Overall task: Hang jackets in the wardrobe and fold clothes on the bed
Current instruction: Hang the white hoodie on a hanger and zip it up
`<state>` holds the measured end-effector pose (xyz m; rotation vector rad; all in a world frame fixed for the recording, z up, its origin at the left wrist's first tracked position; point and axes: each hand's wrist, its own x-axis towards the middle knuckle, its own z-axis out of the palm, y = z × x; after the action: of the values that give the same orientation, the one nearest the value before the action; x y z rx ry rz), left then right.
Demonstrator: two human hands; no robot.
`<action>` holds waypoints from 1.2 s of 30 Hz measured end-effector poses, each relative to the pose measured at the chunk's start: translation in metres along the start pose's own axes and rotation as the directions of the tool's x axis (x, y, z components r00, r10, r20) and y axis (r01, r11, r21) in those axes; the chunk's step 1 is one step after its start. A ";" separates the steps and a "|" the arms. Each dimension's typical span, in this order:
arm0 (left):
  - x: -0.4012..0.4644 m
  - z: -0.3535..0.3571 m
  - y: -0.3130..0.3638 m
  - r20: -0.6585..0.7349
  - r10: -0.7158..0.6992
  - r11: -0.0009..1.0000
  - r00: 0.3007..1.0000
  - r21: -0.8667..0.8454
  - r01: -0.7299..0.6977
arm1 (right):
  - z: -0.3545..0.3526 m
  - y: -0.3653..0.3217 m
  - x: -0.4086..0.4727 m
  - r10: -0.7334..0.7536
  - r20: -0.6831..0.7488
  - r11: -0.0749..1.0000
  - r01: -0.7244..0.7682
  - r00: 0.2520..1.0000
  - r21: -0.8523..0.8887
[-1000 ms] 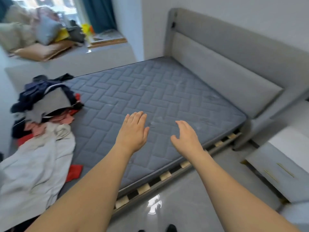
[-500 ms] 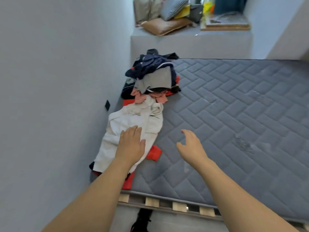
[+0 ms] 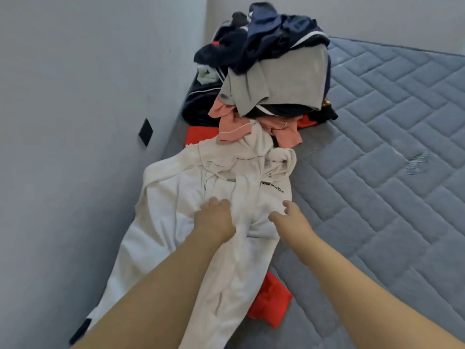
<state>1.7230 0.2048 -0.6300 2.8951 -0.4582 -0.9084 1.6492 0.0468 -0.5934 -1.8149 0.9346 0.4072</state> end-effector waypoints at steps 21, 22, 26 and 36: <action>0.066 -0.025 -0.034 -0.186 -0.019 0.999 0.982 0.023 0.024 | 0.021 -0.046 0.036 0.099 -0.213 0.778 0.058 0.972 0.625; 0.051 -0.032 -0.029 -0.324 0.024 0.999 0.946 -0.015 -0.031 | 0.012 -0.052 0.025 0.088 -0.251 0.780 0.090 0.964 0.619; -0.027 -0.091 -0.011 -0.601 0.080 0.847 0.795 -0.379 -0.371 | -0.041 -0.069 -0.024 -0.010 -0.464 0.826 0.269 0.886 0.495; -0.235 -0.253 0.119 -0.558 0.030 0.243 0.829 -0.800 -0.548 | -0.192 -0.059 -0.218 -0.140 -0.750 0.986 0.161 0.647 -0.046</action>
<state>1.6524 0.1577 -0.2745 1.6443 -0.2522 -0.2150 1.5271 -0.0233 -0.3332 -2.0423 1.3111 -0.5342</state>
